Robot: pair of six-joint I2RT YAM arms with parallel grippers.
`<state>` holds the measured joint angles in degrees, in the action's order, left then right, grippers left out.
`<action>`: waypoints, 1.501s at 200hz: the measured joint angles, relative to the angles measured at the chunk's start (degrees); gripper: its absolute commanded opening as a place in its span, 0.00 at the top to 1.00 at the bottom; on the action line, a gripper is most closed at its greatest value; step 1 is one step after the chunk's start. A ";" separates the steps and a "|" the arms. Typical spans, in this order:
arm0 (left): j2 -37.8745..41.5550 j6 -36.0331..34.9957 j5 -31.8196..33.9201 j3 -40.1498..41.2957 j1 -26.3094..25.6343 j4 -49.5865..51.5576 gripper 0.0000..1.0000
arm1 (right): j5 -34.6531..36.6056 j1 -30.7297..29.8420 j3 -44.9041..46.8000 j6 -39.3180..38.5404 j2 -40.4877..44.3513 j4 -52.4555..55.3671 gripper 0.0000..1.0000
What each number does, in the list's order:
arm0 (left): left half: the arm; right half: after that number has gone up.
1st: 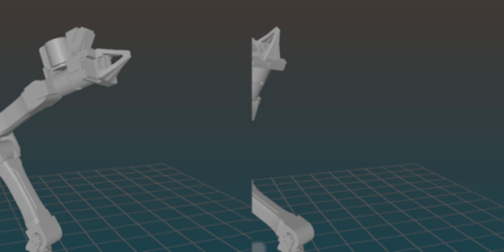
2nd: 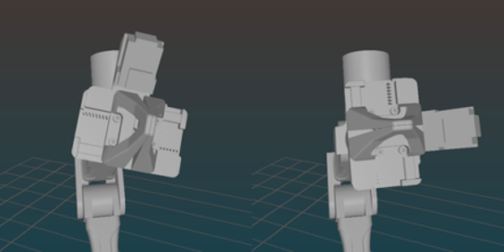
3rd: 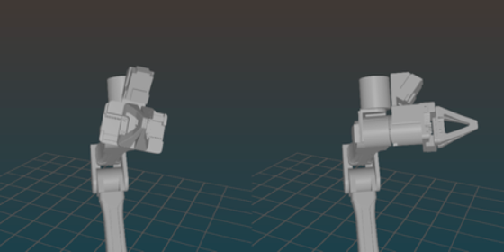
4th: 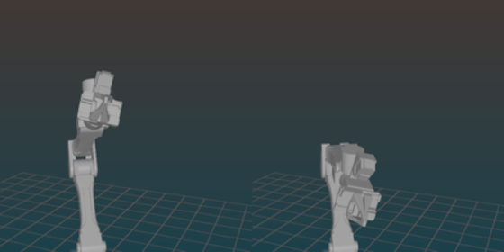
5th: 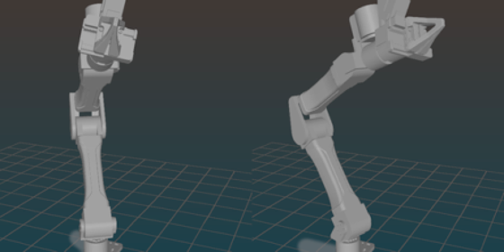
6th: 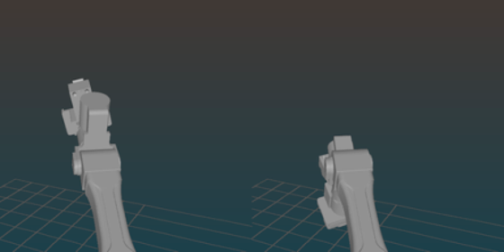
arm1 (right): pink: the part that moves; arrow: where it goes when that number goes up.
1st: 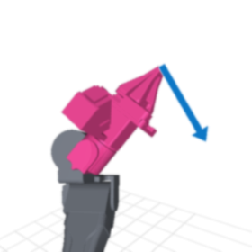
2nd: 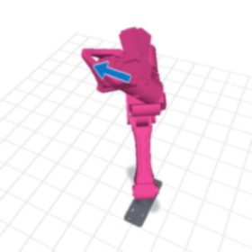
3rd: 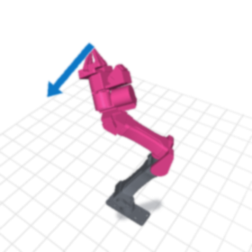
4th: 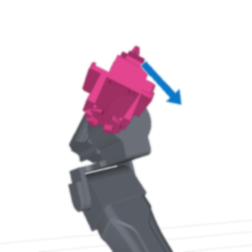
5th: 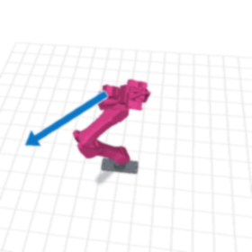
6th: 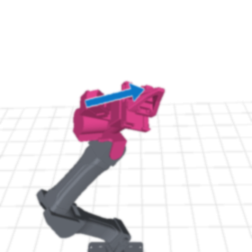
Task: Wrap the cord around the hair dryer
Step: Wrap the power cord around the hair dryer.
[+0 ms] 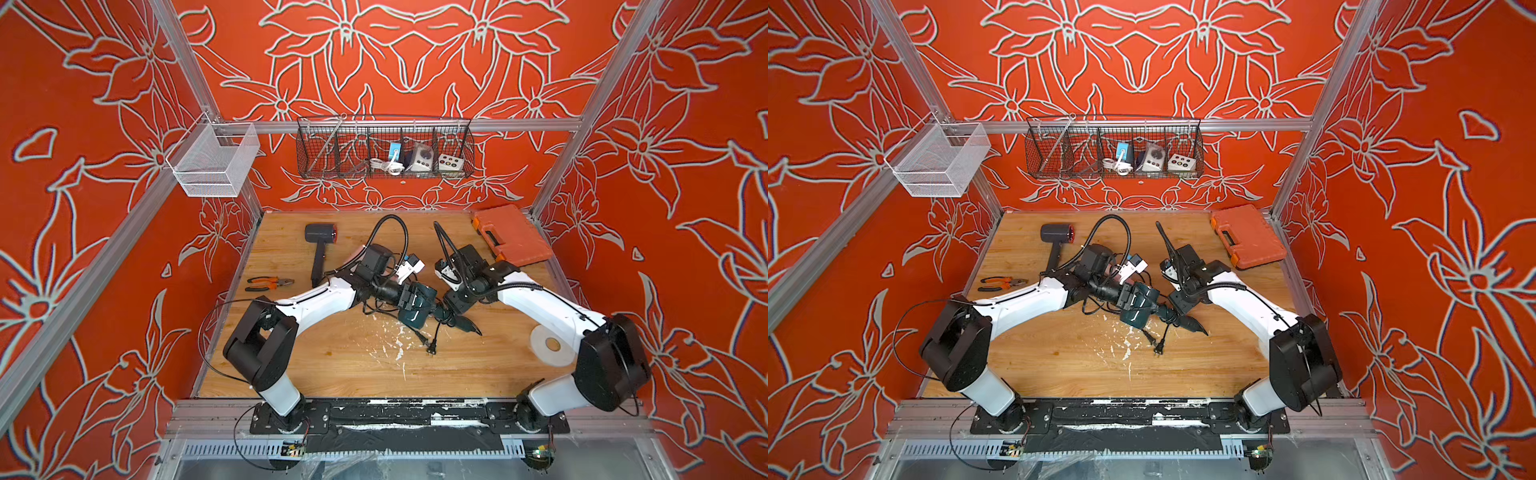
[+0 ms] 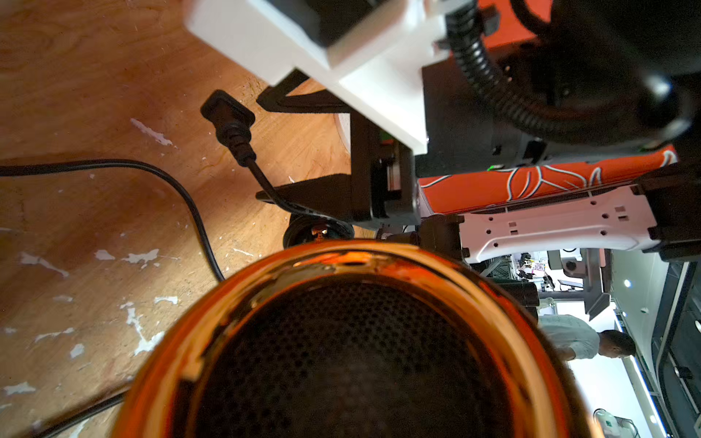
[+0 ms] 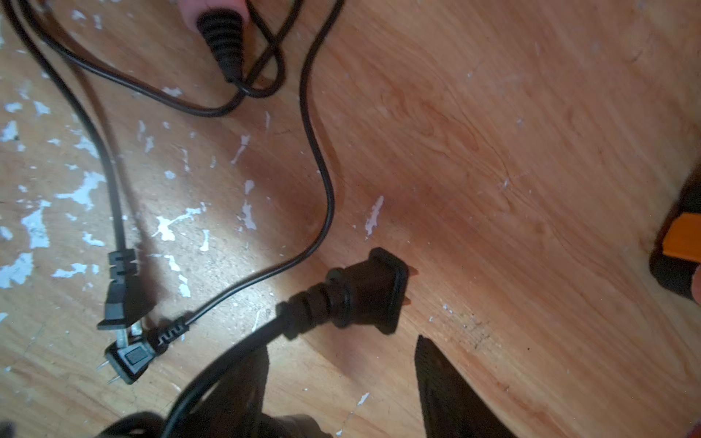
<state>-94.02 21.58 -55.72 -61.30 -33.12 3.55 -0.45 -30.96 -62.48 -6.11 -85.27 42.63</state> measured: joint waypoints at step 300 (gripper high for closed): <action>-4.24 0.33 4.55 -2.89 -0.31 3.26 1.00 | 3.02 4.83 2.12 5.25 -5.40 2.89 0.34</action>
<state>-98.26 21.91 -51.18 -64.18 -33.43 6.81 2.57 -26.13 -60.36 -0.86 -90.67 45.52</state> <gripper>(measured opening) 0.726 0.662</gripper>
